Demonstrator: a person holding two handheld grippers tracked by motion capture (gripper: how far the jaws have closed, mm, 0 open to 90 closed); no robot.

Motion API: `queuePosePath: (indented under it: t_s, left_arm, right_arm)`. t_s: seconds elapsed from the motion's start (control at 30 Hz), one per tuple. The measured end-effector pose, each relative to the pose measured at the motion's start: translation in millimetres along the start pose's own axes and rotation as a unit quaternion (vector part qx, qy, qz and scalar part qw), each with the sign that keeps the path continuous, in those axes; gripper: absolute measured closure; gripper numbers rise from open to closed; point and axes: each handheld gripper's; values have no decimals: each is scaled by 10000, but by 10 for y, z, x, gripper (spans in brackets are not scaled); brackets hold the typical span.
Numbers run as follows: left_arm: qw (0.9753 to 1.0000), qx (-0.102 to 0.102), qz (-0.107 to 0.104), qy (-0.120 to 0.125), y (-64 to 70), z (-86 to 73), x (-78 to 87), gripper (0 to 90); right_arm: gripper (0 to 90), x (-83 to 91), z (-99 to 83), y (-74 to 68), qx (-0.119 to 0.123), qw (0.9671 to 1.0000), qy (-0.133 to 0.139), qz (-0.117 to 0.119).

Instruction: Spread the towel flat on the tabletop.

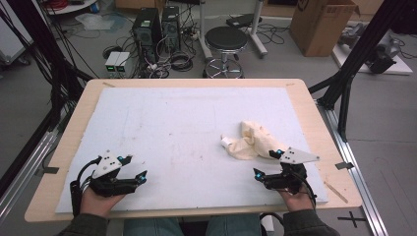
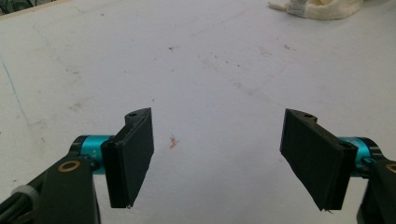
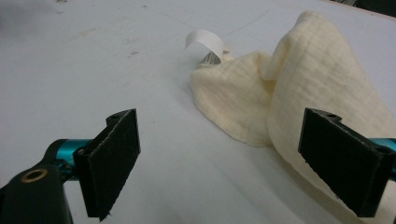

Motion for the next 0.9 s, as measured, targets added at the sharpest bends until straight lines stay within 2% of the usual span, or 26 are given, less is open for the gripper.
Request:
queuePosePath:
  t_s: [0.9]
  left_arm:
    - [10000,11,-17,26,1,-23,17,262]
  right_arm:
    - [121,-26,38,-27,121,9999,24,33]
Point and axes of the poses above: each handheld gripper's, and its own axes: x roughly backward along the jaws, z roughly out of its top, y roughly to its right, and after that the axes turned 4 degrees about x, right-handed
